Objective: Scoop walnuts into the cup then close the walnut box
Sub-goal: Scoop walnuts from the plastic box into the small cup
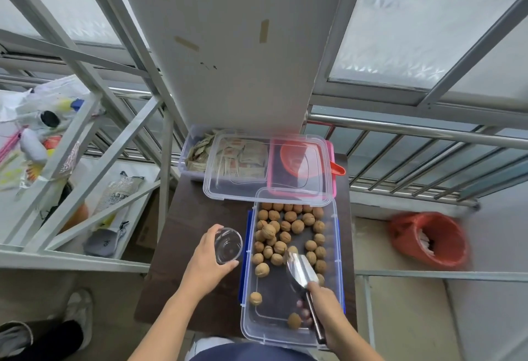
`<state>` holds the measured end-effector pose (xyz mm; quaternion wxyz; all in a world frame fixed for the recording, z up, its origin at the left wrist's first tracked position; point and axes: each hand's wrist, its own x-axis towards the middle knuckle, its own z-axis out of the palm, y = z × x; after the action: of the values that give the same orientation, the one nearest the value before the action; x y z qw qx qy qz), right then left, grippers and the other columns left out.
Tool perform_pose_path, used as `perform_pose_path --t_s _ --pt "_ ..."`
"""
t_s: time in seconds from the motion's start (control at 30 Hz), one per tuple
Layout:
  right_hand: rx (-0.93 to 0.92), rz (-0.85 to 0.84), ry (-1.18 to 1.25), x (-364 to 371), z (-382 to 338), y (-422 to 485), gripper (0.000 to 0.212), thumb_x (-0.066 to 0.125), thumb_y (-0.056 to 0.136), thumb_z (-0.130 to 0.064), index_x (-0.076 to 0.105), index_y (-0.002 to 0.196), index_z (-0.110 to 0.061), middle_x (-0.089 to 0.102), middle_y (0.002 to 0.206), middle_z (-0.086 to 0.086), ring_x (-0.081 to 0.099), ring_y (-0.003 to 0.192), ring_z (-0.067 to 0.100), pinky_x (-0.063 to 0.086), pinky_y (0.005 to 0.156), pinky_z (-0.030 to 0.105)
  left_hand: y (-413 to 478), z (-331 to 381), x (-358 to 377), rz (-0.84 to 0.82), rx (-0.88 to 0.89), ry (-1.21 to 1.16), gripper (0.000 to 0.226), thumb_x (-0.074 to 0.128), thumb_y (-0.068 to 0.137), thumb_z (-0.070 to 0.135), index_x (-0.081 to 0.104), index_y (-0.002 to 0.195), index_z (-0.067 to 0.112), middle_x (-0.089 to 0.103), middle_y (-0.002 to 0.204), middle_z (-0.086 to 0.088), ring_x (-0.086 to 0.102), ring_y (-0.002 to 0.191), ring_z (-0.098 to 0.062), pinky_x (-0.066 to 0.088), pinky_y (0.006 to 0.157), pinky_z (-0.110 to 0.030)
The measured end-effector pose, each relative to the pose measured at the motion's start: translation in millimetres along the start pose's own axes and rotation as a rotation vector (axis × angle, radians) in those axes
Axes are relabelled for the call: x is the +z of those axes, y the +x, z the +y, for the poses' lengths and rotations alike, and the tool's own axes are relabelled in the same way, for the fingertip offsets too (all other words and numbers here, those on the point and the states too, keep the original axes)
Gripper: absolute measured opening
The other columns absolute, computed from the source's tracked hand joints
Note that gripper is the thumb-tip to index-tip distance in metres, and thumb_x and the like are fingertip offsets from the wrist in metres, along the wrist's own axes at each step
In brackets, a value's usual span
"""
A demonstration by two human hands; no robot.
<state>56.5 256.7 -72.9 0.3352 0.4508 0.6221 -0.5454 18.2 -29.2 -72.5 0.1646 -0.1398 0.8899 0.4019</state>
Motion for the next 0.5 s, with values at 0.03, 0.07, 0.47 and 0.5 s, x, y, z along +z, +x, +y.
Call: perform_pose_path --t_s 0.03,0.07,0.47,0.5 --pt "0.049 -0.037 -0.033 -2.0 7.8 2.2 0.035 0.045 0.098 -0.017 0.067 0.109 0.007 0.058 0.061 0.013 0.044 0.038 0.018 0.032 0.039 0.021 0.3 -1.4 0.7 0.003 0.000 -0.010 0.093 0.094 0.075 0.028 0.037 0.148 0.036 0.050 0.146 0.011 0.053 0.132 -0.013 0.049 0.107 -0.032" --pt "0.057 -0.082 -0.086 -3.4 18.3 8.3 0.039 0.046 0.098 -0.019 0.068 0.112 0.010 0.058 0.059 0.012 0.044 0.038 0.018 0.032 0.040 0.021 0.4 -2.9 1.3 0.003 0.001 -0.018 0.093 0.094 0.075 0.028 0.037 0.148 0.036 0.050 0.146 0.011 0.053 0.132 -0.013 0.049 0.107 -0.032" --pt "-0.200 -0.107 -0.326 52.7 -20.5 45.4 0.019 0.041 0.105 -0.015 0.049 0.121 -0.010 0.066 0.074 0.009 0.057 0.056 0.015 0.044 0.046 0.026 1.7 -4.4 -3.3 -0.050 0.002 0.001 0.092 0.091 0.077 0.029 0.032 0.145 0.045 0.049 0.141 0.016 0.055 0.128 -0.011 0.054 0.106 -0.039" --pt "-0.204 -0.105 -0.326 56.0 -25.9 48.8 0.018 0.041 0.104 -0.013 0.047 0.120 -0.013 0.067 0.074 0.009 0.058 0.056 0.016 0.044 0.045 0.025 3.2 -4.0 -3.5 -0.058 0.004 -0.004 0.091 0.091 0.076 0.027 0.033 0.145 0.045 0.050 0.140 0.014 0.056 0.128 -0.012 0.054 0.106 -0.039"
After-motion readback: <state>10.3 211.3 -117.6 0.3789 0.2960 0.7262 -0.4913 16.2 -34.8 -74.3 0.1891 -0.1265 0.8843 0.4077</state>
